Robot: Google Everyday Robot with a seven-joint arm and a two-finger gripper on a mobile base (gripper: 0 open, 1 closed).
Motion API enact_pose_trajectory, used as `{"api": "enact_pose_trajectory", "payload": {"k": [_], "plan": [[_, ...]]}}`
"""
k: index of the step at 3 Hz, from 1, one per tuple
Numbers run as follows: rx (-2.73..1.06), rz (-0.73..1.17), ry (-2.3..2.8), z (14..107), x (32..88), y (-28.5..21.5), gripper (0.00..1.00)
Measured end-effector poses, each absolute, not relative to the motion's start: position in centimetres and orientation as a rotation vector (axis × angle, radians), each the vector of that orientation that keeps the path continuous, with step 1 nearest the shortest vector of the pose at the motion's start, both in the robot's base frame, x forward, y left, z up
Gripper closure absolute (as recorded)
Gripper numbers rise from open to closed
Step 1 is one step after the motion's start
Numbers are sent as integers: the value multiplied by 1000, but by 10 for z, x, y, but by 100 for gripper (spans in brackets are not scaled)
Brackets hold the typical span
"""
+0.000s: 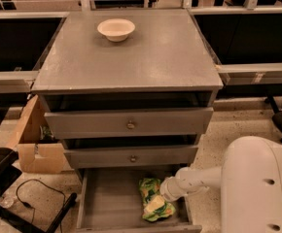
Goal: Place green rice chip bag into bottom drawer
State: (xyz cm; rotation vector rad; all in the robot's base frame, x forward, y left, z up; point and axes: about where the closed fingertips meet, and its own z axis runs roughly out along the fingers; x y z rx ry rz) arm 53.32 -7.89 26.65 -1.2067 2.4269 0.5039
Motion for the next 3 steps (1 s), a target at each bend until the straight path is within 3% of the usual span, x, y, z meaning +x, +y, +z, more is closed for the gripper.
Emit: {"api": "enact_pose_trajectory", "payload": {"k": [1,3], "plan": [[-1186,436,2358,303,524,-89,0],[-1139,115,2229,419,526,-114,0]]}}
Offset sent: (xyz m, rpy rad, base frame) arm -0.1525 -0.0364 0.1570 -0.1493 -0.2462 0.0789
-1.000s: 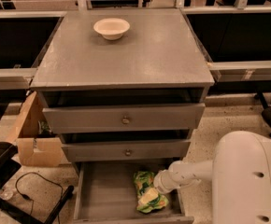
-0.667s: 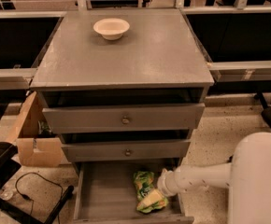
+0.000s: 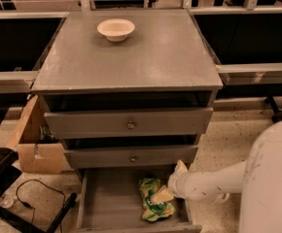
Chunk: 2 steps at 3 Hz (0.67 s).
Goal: Place green rice chip bag into bottom drawer
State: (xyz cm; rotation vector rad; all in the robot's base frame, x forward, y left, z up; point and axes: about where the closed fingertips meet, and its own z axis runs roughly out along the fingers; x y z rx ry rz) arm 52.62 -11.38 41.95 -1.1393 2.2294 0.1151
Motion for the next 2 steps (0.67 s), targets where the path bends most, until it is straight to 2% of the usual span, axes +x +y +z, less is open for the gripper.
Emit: {"api": "enact_pose_trajectory", "payload": {"k": [1,2], "plan": [[-1148,-72,2140,481,537,-110,0],[-1107,-168,2032,539,525,-89,0]]}}
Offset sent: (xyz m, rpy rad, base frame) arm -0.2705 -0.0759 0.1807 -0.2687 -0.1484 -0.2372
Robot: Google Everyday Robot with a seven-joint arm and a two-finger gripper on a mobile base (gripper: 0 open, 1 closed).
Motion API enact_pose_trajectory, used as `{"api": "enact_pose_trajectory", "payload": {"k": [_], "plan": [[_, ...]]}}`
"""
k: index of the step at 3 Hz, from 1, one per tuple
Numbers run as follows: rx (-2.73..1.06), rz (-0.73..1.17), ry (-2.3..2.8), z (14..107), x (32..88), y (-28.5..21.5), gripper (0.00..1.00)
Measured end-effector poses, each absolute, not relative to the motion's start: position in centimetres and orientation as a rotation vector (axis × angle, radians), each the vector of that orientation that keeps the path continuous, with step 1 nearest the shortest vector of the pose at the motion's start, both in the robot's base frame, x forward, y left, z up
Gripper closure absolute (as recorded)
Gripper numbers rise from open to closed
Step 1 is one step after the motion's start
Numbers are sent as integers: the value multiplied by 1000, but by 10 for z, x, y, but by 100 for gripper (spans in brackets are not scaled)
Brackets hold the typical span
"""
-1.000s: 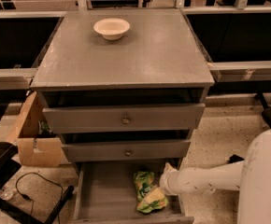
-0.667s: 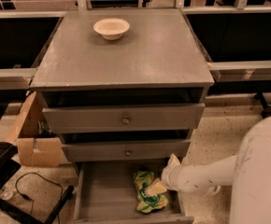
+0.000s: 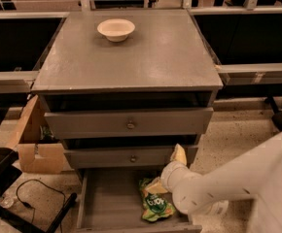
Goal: Place green rice chip bag into bottom drawer
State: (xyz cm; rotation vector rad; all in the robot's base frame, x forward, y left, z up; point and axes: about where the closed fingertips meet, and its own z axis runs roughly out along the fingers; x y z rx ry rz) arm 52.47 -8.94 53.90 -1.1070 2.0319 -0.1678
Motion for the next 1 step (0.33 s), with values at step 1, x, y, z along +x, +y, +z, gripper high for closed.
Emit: {"api": "enact_pose_trajectory", "payload": {"k": [1], "plan": [[-939,-238,1979,591,487,-109,0]]}}
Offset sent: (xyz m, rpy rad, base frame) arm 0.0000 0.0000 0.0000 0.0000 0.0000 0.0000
